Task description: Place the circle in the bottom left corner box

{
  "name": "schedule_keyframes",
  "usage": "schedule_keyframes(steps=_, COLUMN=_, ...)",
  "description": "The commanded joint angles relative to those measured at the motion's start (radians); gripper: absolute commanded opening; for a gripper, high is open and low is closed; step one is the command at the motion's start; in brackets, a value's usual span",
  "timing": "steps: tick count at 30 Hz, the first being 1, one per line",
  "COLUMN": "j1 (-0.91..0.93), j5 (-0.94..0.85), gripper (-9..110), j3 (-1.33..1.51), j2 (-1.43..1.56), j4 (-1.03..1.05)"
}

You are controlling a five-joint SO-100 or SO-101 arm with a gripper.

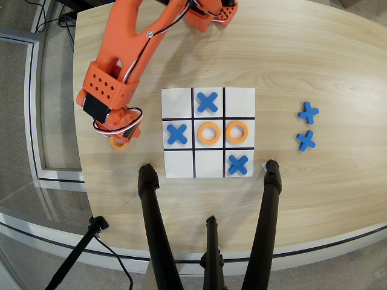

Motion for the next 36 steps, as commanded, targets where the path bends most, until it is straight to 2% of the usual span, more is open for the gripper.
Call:
schedule_keyframes(steps=1, j1=0.012, j5=-0.014, gripper=16, j3=-0.060, j2=-0.012, j4=-0.018)
schedule_keyframes(steps=36, j1=0.071, j5=-0.048, gripper=16, j3=-0.123, j2=-0.155, j4=-0.046)
